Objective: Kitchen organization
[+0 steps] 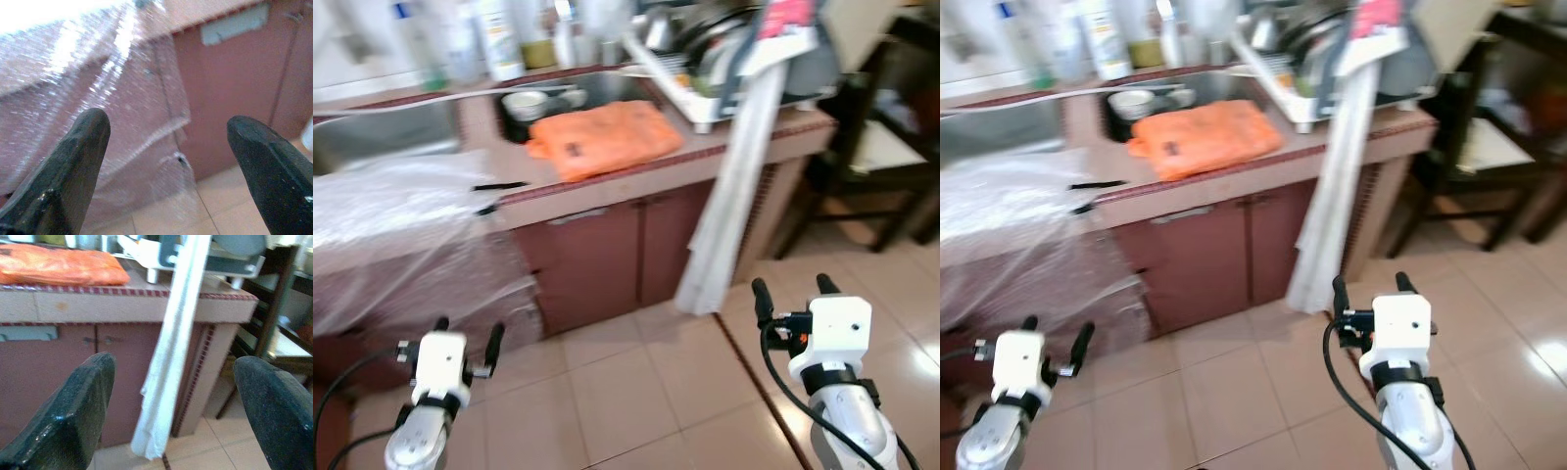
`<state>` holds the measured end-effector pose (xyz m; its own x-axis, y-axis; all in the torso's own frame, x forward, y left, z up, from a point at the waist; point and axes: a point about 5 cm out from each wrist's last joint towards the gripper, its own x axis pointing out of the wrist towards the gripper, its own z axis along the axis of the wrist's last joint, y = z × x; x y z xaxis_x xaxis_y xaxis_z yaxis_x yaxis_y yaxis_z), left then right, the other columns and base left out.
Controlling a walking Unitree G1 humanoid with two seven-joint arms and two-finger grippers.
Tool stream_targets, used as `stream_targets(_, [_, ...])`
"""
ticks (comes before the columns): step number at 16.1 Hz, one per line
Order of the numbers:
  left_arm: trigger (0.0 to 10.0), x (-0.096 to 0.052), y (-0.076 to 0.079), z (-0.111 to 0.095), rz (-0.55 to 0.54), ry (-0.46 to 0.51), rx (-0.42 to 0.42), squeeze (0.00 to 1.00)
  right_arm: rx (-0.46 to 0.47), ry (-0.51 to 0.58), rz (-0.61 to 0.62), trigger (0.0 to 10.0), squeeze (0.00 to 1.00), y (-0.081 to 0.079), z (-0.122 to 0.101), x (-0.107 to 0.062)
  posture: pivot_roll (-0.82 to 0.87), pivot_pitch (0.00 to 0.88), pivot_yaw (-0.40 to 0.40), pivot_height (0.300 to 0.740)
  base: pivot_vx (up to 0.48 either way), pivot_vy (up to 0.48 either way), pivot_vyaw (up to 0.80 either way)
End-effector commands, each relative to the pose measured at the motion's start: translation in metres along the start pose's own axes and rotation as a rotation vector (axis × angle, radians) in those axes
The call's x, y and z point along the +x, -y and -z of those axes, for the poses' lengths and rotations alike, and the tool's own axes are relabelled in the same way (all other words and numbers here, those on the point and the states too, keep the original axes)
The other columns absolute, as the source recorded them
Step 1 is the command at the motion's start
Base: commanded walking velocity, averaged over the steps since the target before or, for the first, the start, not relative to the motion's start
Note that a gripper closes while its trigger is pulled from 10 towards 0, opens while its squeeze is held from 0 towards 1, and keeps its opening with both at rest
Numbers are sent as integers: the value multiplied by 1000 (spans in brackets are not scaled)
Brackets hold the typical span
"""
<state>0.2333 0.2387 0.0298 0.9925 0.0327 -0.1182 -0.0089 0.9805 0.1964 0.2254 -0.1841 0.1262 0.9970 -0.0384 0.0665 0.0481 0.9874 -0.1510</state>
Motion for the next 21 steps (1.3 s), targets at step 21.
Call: stream_targets(21, [10000,6,43,-97,117,94,-136,0,78,-15,29,10000,0,1,-5,4,10,82,16,740,0,0,516])
